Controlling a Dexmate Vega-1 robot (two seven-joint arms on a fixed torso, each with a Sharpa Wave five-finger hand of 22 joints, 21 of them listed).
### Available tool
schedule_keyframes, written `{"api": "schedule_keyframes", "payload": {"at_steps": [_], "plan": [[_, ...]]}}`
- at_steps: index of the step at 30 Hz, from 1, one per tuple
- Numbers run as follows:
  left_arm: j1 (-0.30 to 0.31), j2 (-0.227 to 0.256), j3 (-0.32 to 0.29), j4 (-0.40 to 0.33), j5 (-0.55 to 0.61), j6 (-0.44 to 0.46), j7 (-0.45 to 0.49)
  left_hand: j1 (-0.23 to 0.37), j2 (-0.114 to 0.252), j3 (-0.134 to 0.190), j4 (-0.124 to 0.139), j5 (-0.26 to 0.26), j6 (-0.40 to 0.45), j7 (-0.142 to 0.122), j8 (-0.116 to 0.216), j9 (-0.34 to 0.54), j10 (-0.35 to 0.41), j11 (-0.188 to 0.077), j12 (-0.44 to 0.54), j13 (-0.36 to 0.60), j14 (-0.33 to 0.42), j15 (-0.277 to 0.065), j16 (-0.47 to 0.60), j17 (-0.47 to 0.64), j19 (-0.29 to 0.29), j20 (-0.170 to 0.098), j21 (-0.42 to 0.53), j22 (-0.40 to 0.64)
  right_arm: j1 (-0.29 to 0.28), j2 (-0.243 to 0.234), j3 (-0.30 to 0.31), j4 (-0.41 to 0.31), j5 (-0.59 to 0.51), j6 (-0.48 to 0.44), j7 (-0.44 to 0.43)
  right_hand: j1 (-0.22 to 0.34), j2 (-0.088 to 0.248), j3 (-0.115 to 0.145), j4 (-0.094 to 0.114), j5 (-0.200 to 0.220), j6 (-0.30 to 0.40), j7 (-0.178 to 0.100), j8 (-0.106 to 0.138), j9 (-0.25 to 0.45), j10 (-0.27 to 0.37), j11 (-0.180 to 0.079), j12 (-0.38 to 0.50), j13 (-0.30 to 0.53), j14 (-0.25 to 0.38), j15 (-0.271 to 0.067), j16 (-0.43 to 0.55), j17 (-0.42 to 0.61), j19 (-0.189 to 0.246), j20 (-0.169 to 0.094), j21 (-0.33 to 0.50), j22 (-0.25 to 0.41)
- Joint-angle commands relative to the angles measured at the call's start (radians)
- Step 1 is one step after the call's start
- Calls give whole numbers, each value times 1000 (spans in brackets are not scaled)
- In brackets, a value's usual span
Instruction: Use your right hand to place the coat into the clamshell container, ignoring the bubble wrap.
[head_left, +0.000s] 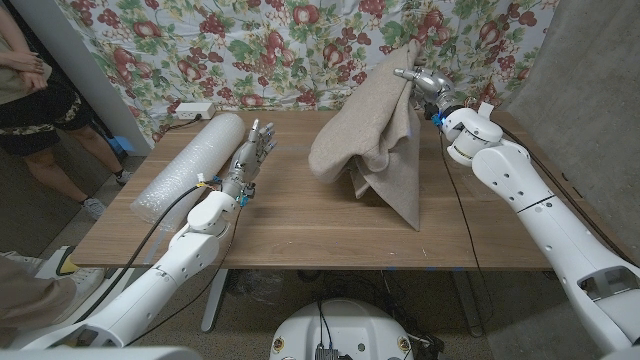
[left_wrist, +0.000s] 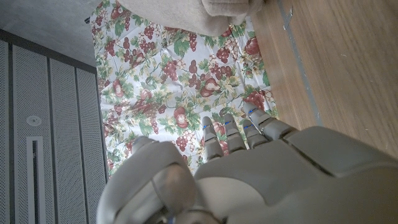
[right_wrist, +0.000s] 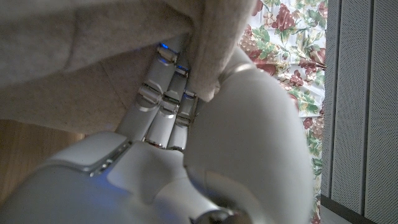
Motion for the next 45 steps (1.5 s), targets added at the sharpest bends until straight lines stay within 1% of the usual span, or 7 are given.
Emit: {"api": "schedule_keyframes", "payload": {"at_steps": [1, 14, 22, 24, 42, 44, 45], "plan": [[-4, -6, 6, -2, 5, -1, 3, -6, -1, -4, -4, 0, 10, 2, -1, 5, 1, 0, 4, 2, -5, -61, 3, 4, -5, -65, 7, 4, 9, -15, 14, -9, 4, -5, -1, 32, 25, 169, 6, 5, 104, -19, 4, 125, 15, 2, -5, 3, 129, -141, 0, 5, -10, -1, 9, -1], [5, -5, 7, -21, 10, -5, 10, -6, -1, -4, -5, -1, 13, 2, 0, 5, 2, -2, 5, 2, -6, -62, 3, 4, -5, -65, 7, 4, 21, -36, 29, -33, 5, -14, 1, 30, 22, 174, 5, 6, 107, -19, 1, 127, 16, 1, -10, 5, 129, -142, -2, 9, -15, -1, 18, -2], [-2, -3, 8, -17, 10, -5, 2, -6, -1, -3, -5, -1, 13, 2, 0, 5, 3, -2, 5, 2, -6, -61, 3, 4, -5, -65, 7, 4, 24, -44, 37, -44, 5, -19, -9, 29, 19, 178, 5, 6, 108, -18, -2, 128, 18, 0, -13, 7, 128, -141, -4, 10, -18, -1, 24, -2], [-3, -3, 8, -16, 10, -4, 2, -6, -1, -3, -5, -1, 12, 2, -1, 5, 3, 2, 5, 2, -6, -62, 3, 4, -5, -66, 7, 4, 27, -46, 38, -46, 5, -22, -11, 28, 18, 178, 5, 6, 108, -19, -2, 129, 17, 1, -14, 7, 128, -141, -4, 11, -18, -1, 25, -2], [-4, -4, 6, -8, 5, -10, -5, -6, 0, -3, -6, -1, 13, 3, -1, 5, 4, -1, 5, 2, -8, -62, 2, 4, -6, -66, 7, 4, 83, -55, 42, -37, 3, -50, -16, 27, 17, 185, 5, 6, 108, -19, -8, 132, 20, 0, -19, 11, 131, -142, -4, 16, -23, -1, 37, -3], [-4, -3, 5, -8, 5, -9, -4, -6, 0, -3, -6, -1, 15, 1, 0, 5, 4, -2, 5, 2, -8, -62, 2, 4, -6, -66, 7, 4, 86, -58, 44, -39, 2, -53, -17, 27, 17, 186, 5, 6, 110, -19, -8, 132, 21, 1, -19, 12, 131, -142, -4, 17, -23, -1, 39, -3], [-3, -3, 5, -8, 5, -9, -5, -6, 0, -3, -6, -1, 18, -5, 1, 5, 4, -1, 5, 2, -9, -62, 2, 4, -5, -67, 7, 4, 88, -61, 46, -40, 1, -55, -17, 26, 17, 187, 5, 6, 110, -19, -8, 133, 22, 0, -19, 12, 131, -141, -4, 17, -24, -1, 39, -3]]}}
